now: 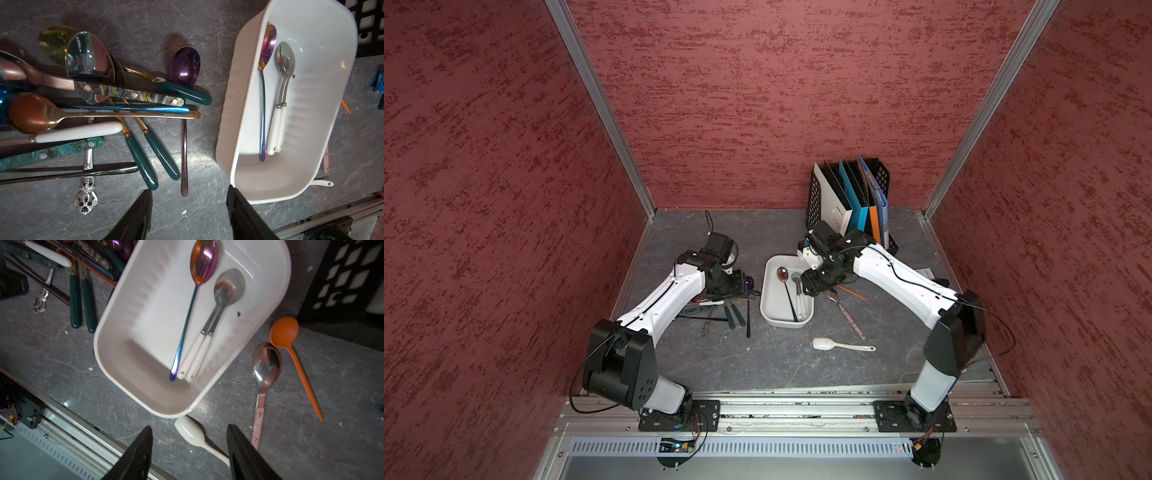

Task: Put the spoon into the storage box
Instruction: Place the spoon in the storage box, then pick up the spoon from the center of the board.

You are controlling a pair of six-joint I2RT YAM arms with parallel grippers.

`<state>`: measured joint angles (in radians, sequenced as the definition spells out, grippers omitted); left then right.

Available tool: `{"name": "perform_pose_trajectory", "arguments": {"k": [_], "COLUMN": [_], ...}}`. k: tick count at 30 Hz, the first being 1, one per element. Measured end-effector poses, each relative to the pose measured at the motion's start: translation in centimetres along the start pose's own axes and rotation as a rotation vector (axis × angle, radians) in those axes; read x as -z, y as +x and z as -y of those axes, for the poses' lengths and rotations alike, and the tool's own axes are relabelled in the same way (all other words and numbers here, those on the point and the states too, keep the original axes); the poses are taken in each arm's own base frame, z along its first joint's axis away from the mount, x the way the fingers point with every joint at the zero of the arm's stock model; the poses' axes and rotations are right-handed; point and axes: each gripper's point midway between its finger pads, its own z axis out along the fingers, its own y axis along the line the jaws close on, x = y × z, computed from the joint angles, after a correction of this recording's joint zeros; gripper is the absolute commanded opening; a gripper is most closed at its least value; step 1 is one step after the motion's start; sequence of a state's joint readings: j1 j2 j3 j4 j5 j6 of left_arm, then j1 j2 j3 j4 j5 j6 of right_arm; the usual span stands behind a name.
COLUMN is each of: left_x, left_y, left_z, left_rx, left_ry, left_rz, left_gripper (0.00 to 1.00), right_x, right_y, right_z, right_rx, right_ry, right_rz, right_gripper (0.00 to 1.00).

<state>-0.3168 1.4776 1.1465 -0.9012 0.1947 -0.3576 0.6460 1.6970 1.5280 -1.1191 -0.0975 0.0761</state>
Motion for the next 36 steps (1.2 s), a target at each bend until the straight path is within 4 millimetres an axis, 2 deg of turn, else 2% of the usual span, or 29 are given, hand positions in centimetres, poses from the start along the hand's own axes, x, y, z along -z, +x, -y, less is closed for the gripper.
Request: {"name": "perform_pose_trajectory", "arguments": {"k": [3,6,11,23,30,36], "left_x": [-0.1,-0.2,-0.2,0.3,0.4,0.4], "left_y": [0.2,0.4,0.6,0.9,1.0,1.0], "left_z": [0.3,0.7,1.5,1.7,1.4,1.4], "left_rx": [-0.007,-0.018,-0.039,-0.046,-0.047,-0.048], "left_ry": [0.008,0.012,0.018,0.017,0.008,0.007], "left_rz": [-0.007,-0.014,-0.017,-0.010,-0.004,-0.005], "left_gripper": [0.61,0.61,0.62,0.64,0.64,0.64], "right_x": [-1.2,-2.5,-3.6,-5.5,-5.8,-6.4], "right_y": [3.8,7.5,10.5,11.2,11.7,13.5], "right_z": [1.0,1.8,2.7,3.2,3.1,3.4], "right_rx": [0.003,-0.017,-0.050,-0.101,-0.181,-0.245], "right_ry": [0.028,0.047,0.073,0.099,0.103,0.123], "right_rz": [-0.064,-0.126,-0.174,-0.234,-0.251,-0.297], "right_gripper": [0.73,0.76,0.79,0.81,0.78,0.76]}}
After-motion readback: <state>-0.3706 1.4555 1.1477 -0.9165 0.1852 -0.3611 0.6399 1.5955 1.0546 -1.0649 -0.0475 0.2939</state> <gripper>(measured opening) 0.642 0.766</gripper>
